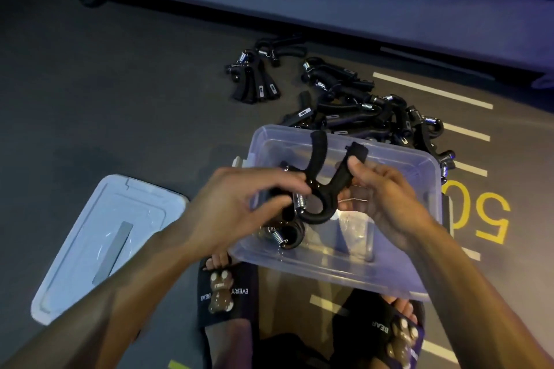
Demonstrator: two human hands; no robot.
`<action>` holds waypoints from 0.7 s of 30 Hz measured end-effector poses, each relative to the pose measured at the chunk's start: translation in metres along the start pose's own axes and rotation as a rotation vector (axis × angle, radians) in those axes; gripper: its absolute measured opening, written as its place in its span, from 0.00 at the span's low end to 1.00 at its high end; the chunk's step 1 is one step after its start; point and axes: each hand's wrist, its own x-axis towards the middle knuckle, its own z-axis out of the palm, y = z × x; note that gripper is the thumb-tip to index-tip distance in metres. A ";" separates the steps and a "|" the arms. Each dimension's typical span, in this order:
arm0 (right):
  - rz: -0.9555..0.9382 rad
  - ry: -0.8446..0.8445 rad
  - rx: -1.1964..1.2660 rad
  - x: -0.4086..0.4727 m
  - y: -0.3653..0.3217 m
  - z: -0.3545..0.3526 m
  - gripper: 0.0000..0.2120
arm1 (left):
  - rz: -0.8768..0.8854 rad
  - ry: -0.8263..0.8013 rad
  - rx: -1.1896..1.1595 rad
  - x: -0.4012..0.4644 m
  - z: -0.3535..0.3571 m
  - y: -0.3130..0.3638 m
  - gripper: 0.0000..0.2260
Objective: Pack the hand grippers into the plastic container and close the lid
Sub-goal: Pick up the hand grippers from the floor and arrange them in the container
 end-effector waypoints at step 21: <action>0.029 -0.137 -0.821 0.039 0.048 0.024 0.06 | -0.373 0.173 0.114 0.016 0.040 -0.077 0.21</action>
